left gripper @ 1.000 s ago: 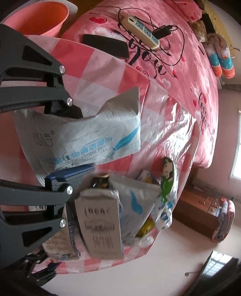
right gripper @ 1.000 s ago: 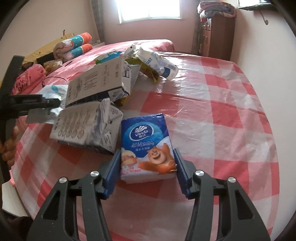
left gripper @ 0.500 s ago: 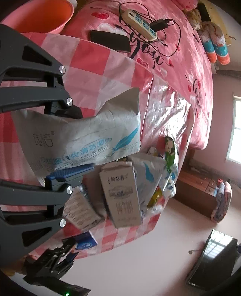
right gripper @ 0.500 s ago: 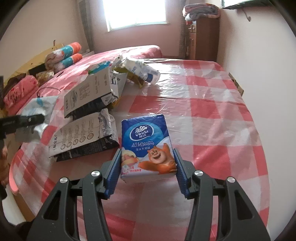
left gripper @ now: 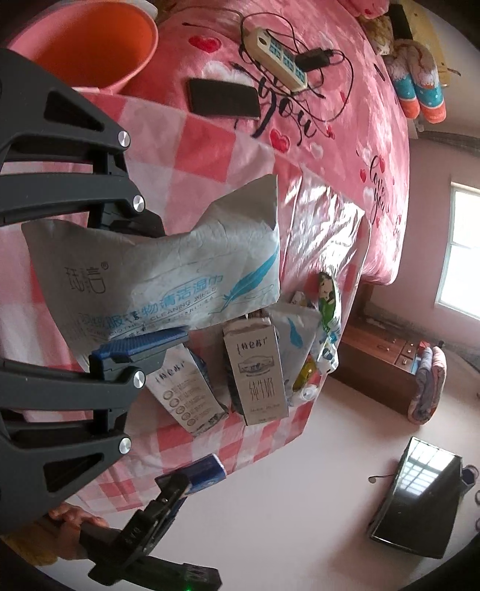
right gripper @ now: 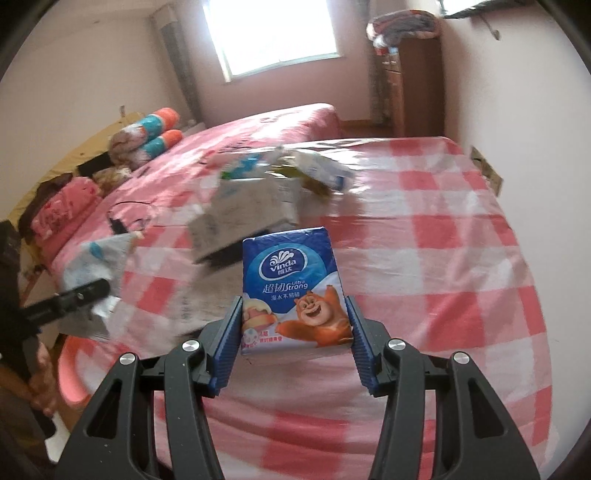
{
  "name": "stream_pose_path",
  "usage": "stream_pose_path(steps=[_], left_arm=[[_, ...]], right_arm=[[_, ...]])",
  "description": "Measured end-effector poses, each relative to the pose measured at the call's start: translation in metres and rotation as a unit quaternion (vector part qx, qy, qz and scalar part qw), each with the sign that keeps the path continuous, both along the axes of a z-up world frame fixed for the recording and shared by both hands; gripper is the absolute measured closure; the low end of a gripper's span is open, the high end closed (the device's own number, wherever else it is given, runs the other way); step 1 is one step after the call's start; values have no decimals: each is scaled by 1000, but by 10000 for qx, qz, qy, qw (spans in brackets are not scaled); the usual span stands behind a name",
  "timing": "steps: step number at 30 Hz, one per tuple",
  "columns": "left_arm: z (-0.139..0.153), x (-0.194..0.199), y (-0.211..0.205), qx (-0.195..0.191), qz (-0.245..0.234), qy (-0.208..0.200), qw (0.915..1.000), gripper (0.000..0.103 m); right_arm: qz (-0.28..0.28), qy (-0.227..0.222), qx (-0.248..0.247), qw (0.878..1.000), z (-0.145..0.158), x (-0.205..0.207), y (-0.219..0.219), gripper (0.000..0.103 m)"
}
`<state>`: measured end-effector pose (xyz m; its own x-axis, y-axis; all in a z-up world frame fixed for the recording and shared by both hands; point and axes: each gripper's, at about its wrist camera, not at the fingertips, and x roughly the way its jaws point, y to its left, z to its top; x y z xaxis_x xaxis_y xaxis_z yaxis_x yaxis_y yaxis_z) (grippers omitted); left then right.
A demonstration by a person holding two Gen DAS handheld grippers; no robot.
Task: Collect trash
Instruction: 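Close the right tool on the blue Vinda tissue pack while the left tool lifts the bag, then carry both items over the orange bucket and open both tools to drop them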
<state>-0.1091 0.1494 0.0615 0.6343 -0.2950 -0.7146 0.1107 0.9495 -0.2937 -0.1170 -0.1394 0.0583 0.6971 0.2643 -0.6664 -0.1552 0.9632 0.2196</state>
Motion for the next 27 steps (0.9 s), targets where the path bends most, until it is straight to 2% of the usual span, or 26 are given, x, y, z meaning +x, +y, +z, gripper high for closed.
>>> stream_pose_path(steps=[6,12,18,27], left_arm=[[0,-25,35,4,186,-88,9998,60],[-6,-50,83,29,592,-54,9982,60],[-27,-72,148,42,1275,163,9917,60],[-77,-93,221,81,2138,641,9747,60]], right_arm=[[779,-13,46,9970,9,-2,61,49],[1773,100,105,9841,9,-3,139,49],[2752,365,105,9606,-3,-4,225,48],[3723,612,-45,9261,-27,-7,323,48]])
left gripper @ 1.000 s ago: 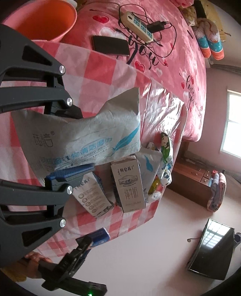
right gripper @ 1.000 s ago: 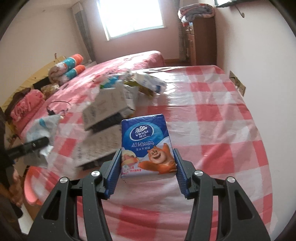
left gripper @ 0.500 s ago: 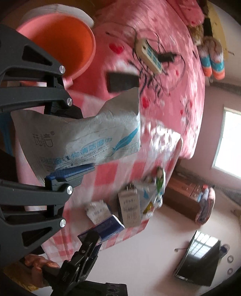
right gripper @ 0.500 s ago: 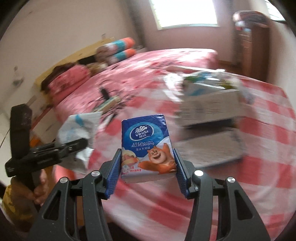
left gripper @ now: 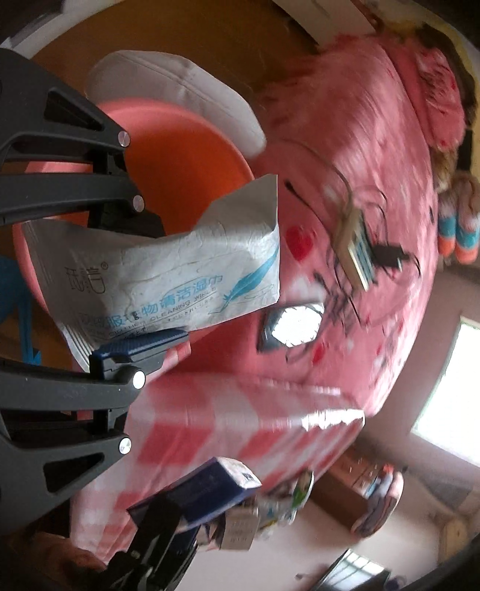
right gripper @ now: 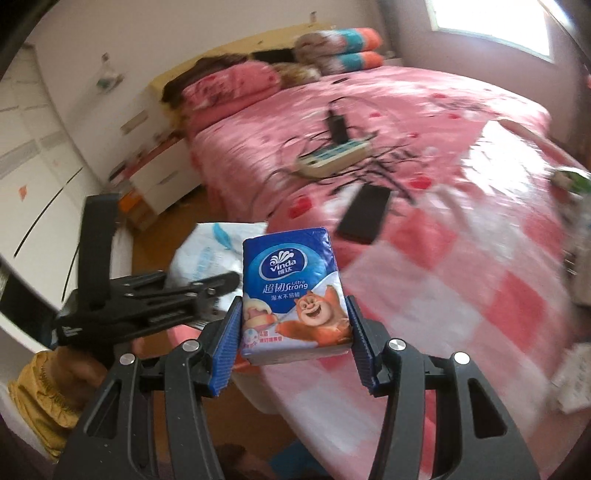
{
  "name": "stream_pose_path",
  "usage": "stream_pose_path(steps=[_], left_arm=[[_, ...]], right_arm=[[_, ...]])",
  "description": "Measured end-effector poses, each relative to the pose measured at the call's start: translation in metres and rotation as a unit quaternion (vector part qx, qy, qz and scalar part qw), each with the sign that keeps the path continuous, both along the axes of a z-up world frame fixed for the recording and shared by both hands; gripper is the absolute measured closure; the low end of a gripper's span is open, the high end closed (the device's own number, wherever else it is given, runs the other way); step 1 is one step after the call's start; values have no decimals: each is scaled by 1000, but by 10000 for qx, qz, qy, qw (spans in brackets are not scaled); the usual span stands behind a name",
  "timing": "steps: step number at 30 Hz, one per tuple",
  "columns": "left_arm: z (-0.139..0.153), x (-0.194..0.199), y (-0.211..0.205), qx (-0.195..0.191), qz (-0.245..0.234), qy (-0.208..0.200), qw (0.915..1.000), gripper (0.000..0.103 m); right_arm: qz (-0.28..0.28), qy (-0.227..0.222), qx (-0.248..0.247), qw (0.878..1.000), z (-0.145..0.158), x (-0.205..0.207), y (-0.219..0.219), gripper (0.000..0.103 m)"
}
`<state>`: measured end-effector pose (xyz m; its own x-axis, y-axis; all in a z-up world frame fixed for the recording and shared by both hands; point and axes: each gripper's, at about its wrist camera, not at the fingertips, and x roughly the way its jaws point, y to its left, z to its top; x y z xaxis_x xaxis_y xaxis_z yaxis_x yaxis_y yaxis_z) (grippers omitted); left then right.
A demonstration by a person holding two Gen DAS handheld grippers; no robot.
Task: Collect trash
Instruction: 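Carry both items over the orange bucket and open both tools to drop them, then move both open tools back to the trash pile on the bed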
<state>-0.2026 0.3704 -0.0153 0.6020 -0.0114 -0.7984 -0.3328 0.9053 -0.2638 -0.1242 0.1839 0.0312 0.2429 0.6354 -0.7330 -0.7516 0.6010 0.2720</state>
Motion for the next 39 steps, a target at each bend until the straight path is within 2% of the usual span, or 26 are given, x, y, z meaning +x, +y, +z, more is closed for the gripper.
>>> stream_pose_path(steps=[7,9,11,12,15,17,21,24,30,33,37,39], left_arm=[[-33,-4,24,77,259,361,9990,58],[-40,-5,26,150,308,438,9985,56],[-43,-6,28,310,373,481,9977,45],[-43,-7,29,410,406,472,9972,41],[-41,-8,31,582,451,449,9963,33],[-39,-8,32,635,502,393,9959,33],[-32,-5,29,817,498,235,9951,29],[-26,-2,22,1002,458,120,9938,28],[-10,3,4,1079,248,-194,9937,28],[-2,8,-10,1101,52,-282,9935,28],[9,15,-33,1270,-132,-307,9913,28],[14,18,-41,1215,-222,-357,9917,28]], right_arm=[[502,144,-184,9985,-21,-6,53,47],[515,154,-222,9983,-26,-7,57,40],[439,160,-186,9987,-29,-5,55,27],[387,157,-168,9990,-28,-3,55,24],[185,106,-105,9997,-24,0,43,20],[17,44,-79,10000,-22,3,33,14],[-278,-38,-54,9996,-20,8,14,14],[-464,-79,-36,9989,-20,9,0,14],[-834,-185,109,9963,-17,9,-30,14],[-1001,-209,223,9945,-14,9,-45,9],[-1196,-239,356,9919,-10,11,-67,9],[-1302,-265,420,9902,-9,12,-80,9]])
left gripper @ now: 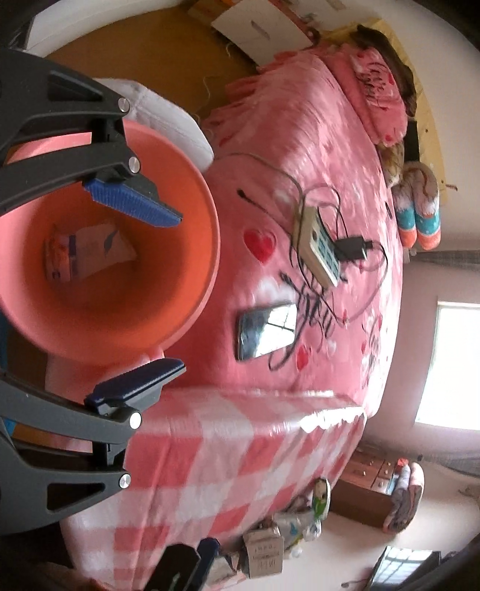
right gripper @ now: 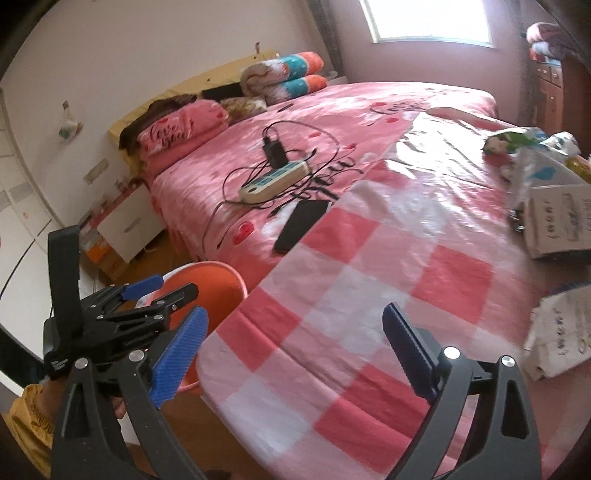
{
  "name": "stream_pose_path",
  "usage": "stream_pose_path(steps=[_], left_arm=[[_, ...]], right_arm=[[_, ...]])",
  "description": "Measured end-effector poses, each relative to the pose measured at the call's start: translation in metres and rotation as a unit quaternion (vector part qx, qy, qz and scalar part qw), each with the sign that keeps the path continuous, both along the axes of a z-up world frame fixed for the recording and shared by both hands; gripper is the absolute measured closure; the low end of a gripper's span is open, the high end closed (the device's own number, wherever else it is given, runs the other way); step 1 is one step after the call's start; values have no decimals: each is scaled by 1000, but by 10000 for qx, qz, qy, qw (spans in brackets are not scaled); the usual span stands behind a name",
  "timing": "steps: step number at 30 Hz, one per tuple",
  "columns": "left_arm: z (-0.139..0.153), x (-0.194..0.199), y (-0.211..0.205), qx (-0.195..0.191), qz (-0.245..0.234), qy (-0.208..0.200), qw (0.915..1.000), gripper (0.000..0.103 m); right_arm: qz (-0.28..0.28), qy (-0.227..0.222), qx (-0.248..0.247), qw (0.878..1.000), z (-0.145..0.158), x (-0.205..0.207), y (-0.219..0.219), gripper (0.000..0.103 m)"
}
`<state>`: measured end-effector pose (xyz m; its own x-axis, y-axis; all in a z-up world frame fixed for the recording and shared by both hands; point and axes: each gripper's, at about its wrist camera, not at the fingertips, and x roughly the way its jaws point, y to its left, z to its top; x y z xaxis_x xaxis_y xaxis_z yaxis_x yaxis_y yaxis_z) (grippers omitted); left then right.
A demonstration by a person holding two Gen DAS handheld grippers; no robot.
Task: Collect trash
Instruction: 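Move both open tools back to the trash pile on the bed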
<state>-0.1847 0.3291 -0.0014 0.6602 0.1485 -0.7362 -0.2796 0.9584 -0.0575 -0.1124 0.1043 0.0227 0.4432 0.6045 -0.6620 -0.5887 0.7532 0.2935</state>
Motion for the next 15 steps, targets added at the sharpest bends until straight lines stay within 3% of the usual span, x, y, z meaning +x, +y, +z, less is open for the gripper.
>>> stream_pose_path(steps=[15], left_arm=[[32,26,-84,256,-882,-194,9956,28]], right_arm=[[-908,-256,493,9943,18,15,-90,9]])
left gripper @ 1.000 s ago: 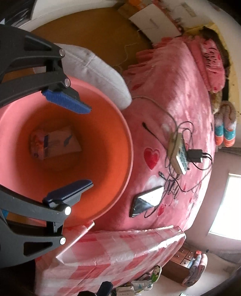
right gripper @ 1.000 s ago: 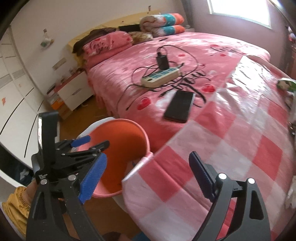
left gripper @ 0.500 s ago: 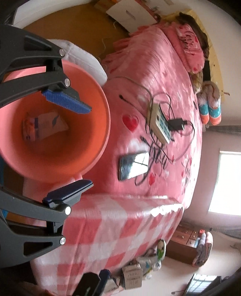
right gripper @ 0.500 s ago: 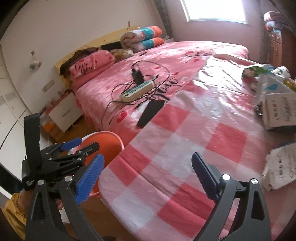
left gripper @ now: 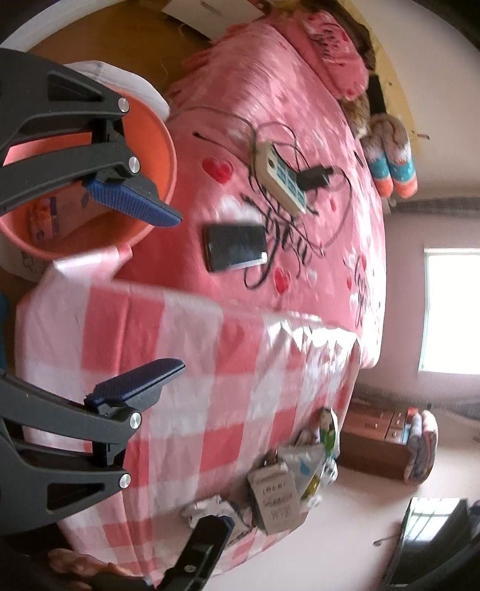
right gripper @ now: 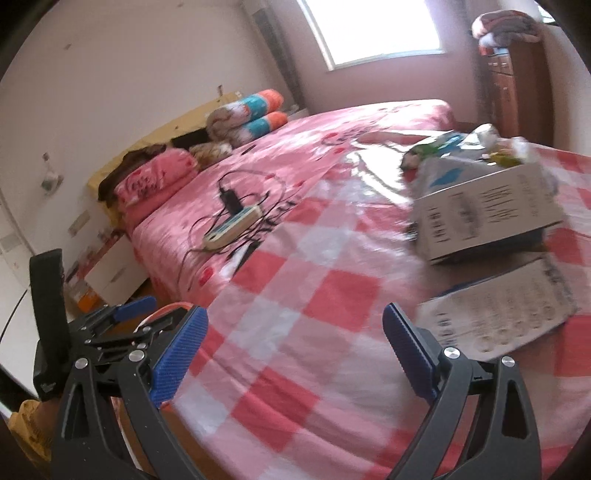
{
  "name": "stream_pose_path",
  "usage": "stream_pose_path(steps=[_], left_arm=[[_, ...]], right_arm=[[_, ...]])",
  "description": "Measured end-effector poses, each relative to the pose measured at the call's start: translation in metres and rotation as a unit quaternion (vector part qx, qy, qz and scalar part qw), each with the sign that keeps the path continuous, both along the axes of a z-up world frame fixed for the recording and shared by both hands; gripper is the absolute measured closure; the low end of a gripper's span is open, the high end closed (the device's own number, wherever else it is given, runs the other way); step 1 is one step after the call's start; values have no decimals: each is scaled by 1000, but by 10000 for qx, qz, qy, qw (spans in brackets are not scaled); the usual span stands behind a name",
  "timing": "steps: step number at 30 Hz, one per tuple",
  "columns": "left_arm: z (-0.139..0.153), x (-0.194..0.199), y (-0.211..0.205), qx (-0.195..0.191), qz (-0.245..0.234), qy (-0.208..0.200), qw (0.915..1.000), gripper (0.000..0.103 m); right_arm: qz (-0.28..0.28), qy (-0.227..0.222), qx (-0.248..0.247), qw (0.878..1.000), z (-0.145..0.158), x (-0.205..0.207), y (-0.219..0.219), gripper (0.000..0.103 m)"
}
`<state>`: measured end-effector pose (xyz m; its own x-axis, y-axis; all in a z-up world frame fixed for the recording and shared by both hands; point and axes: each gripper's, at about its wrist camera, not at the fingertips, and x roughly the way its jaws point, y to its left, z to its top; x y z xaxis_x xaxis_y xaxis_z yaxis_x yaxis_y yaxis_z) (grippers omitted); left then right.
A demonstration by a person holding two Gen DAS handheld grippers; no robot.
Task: Collect trash
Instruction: 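Move both open tools back to the trash pile on the bed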
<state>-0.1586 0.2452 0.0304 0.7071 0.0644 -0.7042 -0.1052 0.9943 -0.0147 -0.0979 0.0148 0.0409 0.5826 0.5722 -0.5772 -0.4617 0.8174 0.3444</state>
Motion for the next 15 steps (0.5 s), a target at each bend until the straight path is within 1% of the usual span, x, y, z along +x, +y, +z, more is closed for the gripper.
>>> stream_pose_path(steps=[6,9,11,12,13,15], left_arm=[[15,16,-44,176,-516,-87,9985,28],[24,26,-73,388,-936,-159,9947,28],[29,34,-96,569,-1305,-186,9896,28],[32,39,-111,703,-1555,-197,9851,28],[33,42,-119,801,-1704,-210,9819,28],[36,49,-142,1083,-2034,-301,9726,28]], right_arm=[[-432,-28,252,9987,5,9,-43,9],[-718,-20,406,9966,7,16,-71,9],[-964,-5,528,9939,8,22,-93,9],[-1046,16,567,9929,8,26,-101,9],[-1164,50,636,9911,7,29,-113,9],[-1354,91,757,9879,7,35,-132,9]])
